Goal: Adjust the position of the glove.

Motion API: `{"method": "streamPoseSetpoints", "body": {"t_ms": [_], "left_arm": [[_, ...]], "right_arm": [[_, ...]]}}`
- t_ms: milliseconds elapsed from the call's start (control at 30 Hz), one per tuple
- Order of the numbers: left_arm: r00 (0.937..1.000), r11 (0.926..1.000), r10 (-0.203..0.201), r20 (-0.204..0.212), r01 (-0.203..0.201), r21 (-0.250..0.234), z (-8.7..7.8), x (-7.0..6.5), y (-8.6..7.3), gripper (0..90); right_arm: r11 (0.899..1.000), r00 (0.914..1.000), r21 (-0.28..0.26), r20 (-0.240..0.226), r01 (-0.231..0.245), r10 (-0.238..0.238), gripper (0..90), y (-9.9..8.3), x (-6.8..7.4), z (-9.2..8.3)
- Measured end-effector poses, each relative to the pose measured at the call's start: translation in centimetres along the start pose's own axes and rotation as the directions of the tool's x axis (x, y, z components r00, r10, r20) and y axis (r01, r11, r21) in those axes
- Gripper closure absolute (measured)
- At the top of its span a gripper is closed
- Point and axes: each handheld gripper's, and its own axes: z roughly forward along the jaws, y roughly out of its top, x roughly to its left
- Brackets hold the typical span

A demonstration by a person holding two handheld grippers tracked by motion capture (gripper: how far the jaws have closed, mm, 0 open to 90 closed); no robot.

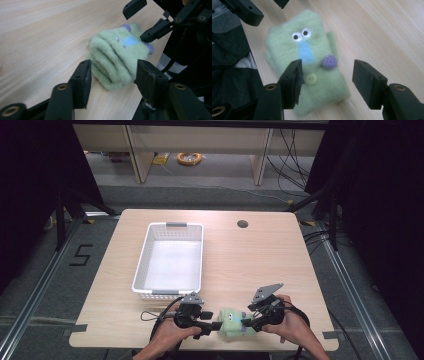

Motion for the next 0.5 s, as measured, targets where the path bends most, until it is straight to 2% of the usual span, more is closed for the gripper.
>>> {"method": "streamPoseSetpoints", "body": {"t_ms": [33,67,100,133,167,200,233,333,367,467,500], "left_arm": [[0.9999,1.0000,-0.007,-0.007,0.007,0.006,0.1,0.1,0.0,41.2],[0.9998,0.9999,-0.010,-0.017,0.010,0.012,0.2,0.1,0.1,40.2],[0.9995,0.9995,-0.030,-0.007,0.030,0.008,0.5,0.1,0.1,39.1],[0.9996,0.9995,-0.027,-0.004,0.027,0.019,0.6,0.2,0.2,37.5],[0.9993,0.9990,-0.035,-0.013,0.036,0.028,0.8,0.1,0.3,36.3],[0.9991,0.9988,-0.041,0.008,0.041,0.027,1.1,0.1,0.4,35.8],[0.9992,0.9982,-0.033,-0.021,0.034,0.050,1.2,0.1,0.5,35.1],[0.9985,0.9957,-0.048,-0.027,0.050,0.077,1.9,0.3,0.7,34.8],[0.9981,0.9963,-0.056,-0.025,0.058,0.063,2.3,0.5,0.7,34.8],[0.9979,0.9939,-0.053,-0.036,0.056,0.095,2.7,0.6,0.7,35.7],[0.9981,0.9940,-0.052,-0.034,0.055,0.094,2.9,0.6,0.7,35.6]], "right_arm": [[1.000,1.0000,-0.005,-0.001,0.009,-0.009,42.7,-0.1,-0.1,0.0],[1.000,0.9998,-0.001,0.006,-0.020,0.020,42.5,-0.2,0.1,-0.1],[0.999,0.9993,0.010,0.021,-0.032,0.032,42.2,-0.3,0.1,-0.3],[0.998,0.9979,0.003,0.031,-0.056,0.056,41.6,-0.4,0.1,-0.3],[0.996,0.9954,0.001,0.023,-0.093,0.093,41.6,-0.6,0.3,-0.3],[0.997,0.9959,-0.014,0.038,-0.082,0.082,41.9,-0.8,-0.2,-0.2],[0.995,0.9945,-0.009,0.034,-0.099,0.099,42.3,-0.9,-0.4,-0.1],[0.995,0.9947,0.006,0.020,-0.102,0.101,42.3,-1.2,-0.9,0.4],[0.995,0.9946,0.008,0.003,-0.103,0.103,42.3,-1.3,-0.9,0.7],[0.990,0.9898,0.019,-0.009,-0.142,0.142,43.1,-1.4,-0.9,1.1],[0.990,0.9905,0.022,-0.019,-0.136,0.136,43.2,-1.5,-0.9,1.2]]}}
